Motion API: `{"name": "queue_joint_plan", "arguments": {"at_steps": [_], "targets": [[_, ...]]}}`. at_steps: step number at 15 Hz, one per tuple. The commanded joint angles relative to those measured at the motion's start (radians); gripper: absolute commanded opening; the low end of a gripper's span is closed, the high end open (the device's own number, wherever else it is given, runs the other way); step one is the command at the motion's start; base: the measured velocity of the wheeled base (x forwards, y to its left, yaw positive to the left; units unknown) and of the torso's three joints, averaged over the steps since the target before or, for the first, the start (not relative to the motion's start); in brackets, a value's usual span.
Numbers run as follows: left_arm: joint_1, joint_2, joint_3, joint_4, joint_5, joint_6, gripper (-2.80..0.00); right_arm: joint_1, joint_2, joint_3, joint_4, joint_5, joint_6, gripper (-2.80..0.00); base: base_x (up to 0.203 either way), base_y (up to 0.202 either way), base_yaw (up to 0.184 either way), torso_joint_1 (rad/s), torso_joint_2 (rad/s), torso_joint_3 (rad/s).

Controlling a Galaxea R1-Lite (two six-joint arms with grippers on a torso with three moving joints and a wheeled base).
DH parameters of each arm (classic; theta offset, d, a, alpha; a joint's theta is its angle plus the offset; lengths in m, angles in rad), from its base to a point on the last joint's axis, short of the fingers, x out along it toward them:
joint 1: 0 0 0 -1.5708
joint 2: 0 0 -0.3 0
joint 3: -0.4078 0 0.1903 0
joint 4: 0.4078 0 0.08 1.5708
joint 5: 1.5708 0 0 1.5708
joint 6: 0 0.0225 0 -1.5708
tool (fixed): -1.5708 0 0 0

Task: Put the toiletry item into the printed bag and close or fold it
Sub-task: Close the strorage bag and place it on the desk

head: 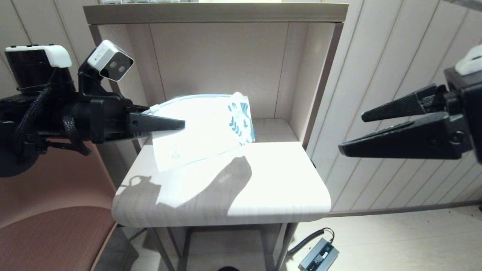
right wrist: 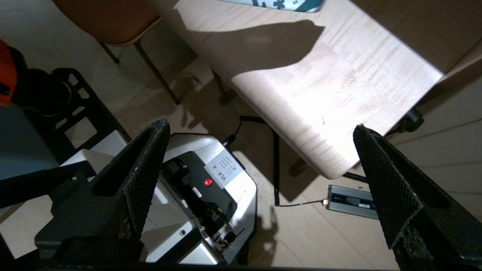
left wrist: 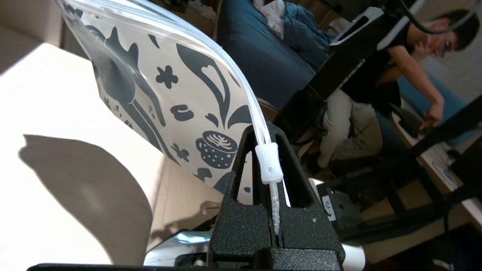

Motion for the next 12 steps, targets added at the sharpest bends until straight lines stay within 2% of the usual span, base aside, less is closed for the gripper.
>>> {"name": "queue_joint_plan", "arguments": {"at_steps": [1, 3, 5, 6, 10, 12], "targets": [[-0.017, -0.012, 0.003, -0.025, -0.025, -0.003, -2.8, 0.002, 0.007, 0.042, -0.01, 0.029, 0.003, 0.0, 0.0, 0.0, 0.0, 0.0, 0.0, 0.0], [-0.039, -0.015, -0.001, -0.043, -0.049, -0.001, -2.8, 0.002, 0.008, 0.102, -0.079, 0.031, 0.006, 0.0, 0.0, 0.0, 0.0, 0.0, 0.0, 0.0], [-0.071, -0.015, -0.012, -0.055, -0.05, -0.001, -2.8, -0.001, 0.017, 0.121, -0.138, 0.029, 0.061, 0.0, 0.0, 0.0, 0.0, 0.0, 0.0, 0.0], [-0.081, -0.016, -0.024, -0.055, -0.05, -0.001, -2.8, -0.005, 0.021, 0.124, -0.142, 0.028, 0.071, -2.8, 0.0, 0.0, 0.0, 0.0, 0.0, 0.0], [-0.092, -0.012, -0.094, -0.024, -0.046, -0.007, -2.8, -0.009, 0.038, 0.117, -0.148, 0.028, 0.08, -2.8, 0.0, 0.0, 0.0, 0.0, 0.0, 0.0], [-0.092, -0.02, -0.13, 0.078, -0.002, -0.009, -2.8, -0.008, 0.045, 0.123, -0.166, 0.028, 0.079, -2.8, 0.0, 0.0, 0.0, 0.0, 0.0, 0.0]]}}
